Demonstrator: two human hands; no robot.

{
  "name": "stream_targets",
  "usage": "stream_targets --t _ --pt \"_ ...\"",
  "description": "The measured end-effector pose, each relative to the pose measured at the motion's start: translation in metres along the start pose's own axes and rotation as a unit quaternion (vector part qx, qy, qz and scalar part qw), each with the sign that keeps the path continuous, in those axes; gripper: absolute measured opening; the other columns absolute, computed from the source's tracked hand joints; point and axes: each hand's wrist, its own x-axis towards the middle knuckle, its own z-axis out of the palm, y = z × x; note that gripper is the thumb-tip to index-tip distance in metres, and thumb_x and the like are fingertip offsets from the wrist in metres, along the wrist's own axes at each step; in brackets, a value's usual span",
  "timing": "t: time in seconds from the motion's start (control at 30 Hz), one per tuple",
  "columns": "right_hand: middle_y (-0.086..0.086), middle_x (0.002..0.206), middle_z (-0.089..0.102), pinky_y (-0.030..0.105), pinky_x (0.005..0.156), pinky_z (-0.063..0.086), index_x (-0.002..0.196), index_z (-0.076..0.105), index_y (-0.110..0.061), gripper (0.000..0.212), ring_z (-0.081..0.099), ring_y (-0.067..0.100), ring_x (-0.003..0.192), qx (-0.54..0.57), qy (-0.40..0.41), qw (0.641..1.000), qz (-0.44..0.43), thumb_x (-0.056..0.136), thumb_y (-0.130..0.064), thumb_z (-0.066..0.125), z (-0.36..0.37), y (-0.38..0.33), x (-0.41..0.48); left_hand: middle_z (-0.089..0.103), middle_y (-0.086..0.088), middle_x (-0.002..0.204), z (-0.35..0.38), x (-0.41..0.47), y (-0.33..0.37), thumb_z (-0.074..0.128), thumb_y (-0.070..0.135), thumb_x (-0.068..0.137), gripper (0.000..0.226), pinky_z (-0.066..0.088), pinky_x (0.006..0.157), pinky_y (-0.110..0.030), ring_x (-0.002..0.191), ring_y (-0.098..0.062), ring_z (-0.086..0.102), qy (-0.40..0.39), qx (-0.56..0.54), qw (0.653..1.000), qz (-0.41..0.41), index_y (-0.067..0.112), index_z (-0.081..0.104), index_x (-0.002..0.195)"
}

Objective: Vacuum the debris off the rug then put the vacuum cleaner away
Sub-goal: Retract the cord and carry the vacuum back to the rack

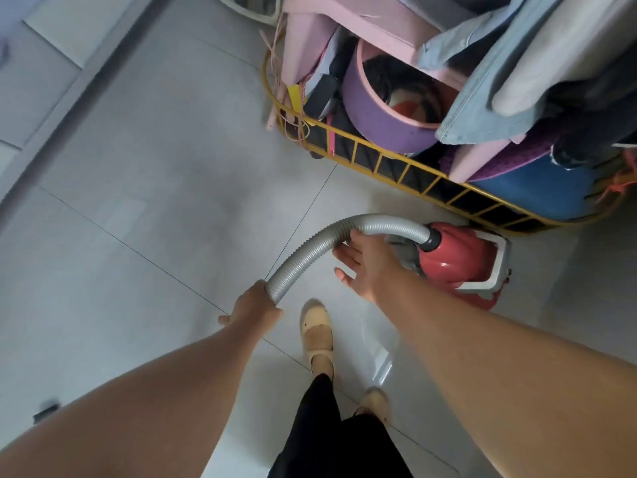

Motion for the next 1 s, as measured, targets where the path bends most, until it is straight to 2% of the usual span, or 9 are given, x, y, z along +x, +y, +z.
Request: stream_targets --t 0.2,0.33,0.4,0.5,0.6,0.67,0.8,0.93,1.0 --pt "-0.003 0.111 0.069 0.034 0.086 0.051 0.117 0.057 -0.020 0.022 0.064 0.014 0.104 0.028 -0.010 0.999 -0.039 0.102 -0.031 0.047 0.000 0.009 -0.044 0.062 -0.006 0.101 -0.033 -0.040 0.016 0.068 0.030 0.085 0.034 0.040 0.072 -0.030 0.097 -0.029 0.060 0.057 -0.115 0.991 0.032 0.012 0.051 0.109" --pt "0.011 0.079 0.066 0.027 0.057 0.046 0.088 0.056 -0.012 0.030 0.058 0.023 0.068 -0.029 0.021 0.997 0.076 0.102 -0.035 0.044 0.004 0.043 -0.067 0.056 -0.001 0.085 -0.054 -0.061 0.030 0.069 0.032 0.085 0.031 0.034 0.062 -0.029 0.082 -0.026 0.055 0.092 -0.210 0.970 0.078 0.012 0.051 0.100" --pt "0.016 0.074 0.068 0.029 0.057 0.048 0.084 0.057 -0.008 0.044 0.061 0.024 0.065 -0.035 -0.002 0.987 0.156 0.104 -0.042 0.037 0.006 0.067 -0.082 0.054 0.001 0.078 -0.061 -0.068 0.037 0.071 0.032 0.084 0.032 0.032 0.054 -0.028 0.074 -0.022 0.052 0.095 -0.243 0.959 0.108 0.012 0.050 0.097" --pt "0.022 0.100 0.072 0.046 0.083 0.054 0.109 0.060 0.005 0.071 0.069 0.031 0.095 0.000 -0.077 0.965 0.250 0.098 -0.058 0.030 0.015 0.106 -0.091 0.047 0.005 0.071 -0.068 -0.077 0.047 0.072 0.031 0.084 0.034 0.029 0.050 -0.025 0.061 -0.013 0.044 0.092 -0.293 0.939 0.154 0.011 0.046 0.093" --pt "0.024 0.117 0.066 0.053 0.076 0.057 0.132 0.048 0.005 0.091 0.069 0.035 0.097 0.130 -0.098 0.951 0.261 0.089 -0.073 0.028 0.034 0.138 -0.089 0.052 0.004 0.075 -0.068 -0.086 0.053 0.068 0.035 0.087 0.034 0.033 0.052 -0.024 0.063 -0.011 0.050 0.086 -0.297 0.932 0.191 0.011 0.046 0.096" --pt "0.023 0.112 0.066 0.047 0.064 0.057 0.135 0.049 -0.004 0.081 0.068 0.034 0.087 0.231 -0.056 0.945 0.225 0.092 -0.070 0.030 0.049 0.145 -0.090 0.058 -0.001 0.080 -0.068 -0.093 0.056 0.064 0.042 0.088 0.039 0.041 0.057 -0.027 0.070 -0.021 0.062 0.079 -0.300 0.929 0.204 0.009 0.047 0.099" --pt "0.018 0.063 0.065 0.046 0.083 0.051 0.092 0.058 -0.002 0.036 0.061 0.033 0.085 0.440 0.040 0.889 0.124 0.103 -0.034 0.045 0.064 0.137 -0.104 0.056 0.001 0.073 -0.067 -0.104 0.053 0.057 0.047 0.091 0.046 0.045 0.055 -0.026 0.057 -0.020 0.061 0.055 -0.306 0.927 0.212 0.004 0.046 0.104" --pt "0.017 0.112 0.063 0.046 0.092 0.053 0.121 0.054 -0.003 0.029 0.063 0.034 0.108 0.513 0.093 0.849 0.080 0.095 -0.017 0.059 0.049 0.129 -0.106 0.054 0.000 0.072 -0.069 -0.111 0.052 0.052 0.046 0.094 0.044 0.041 0.048 -0.024 0.051 -0.013 0.055 0.051 -0.316 0.930 0.180 0.004 0.044 0.105" --pt "0.015 0.119 0.062 0.045 0.093 0.053 0.123 0.052 -0.004 0.031 0.061 0.033 0.111 0.509 0.100 0.853 0.058 0.096 -0.018 0.057 0.040 0.120 -0.109 0.058 -0.004 0.082 -0.073 -0.112 0.057 0.049 0.046 0.096 0.043 0.045 0.053 -0.027 0.056 -0.015 0.059 0.055 -0.322 0.931 0.161 0.005 0.042 0.106"
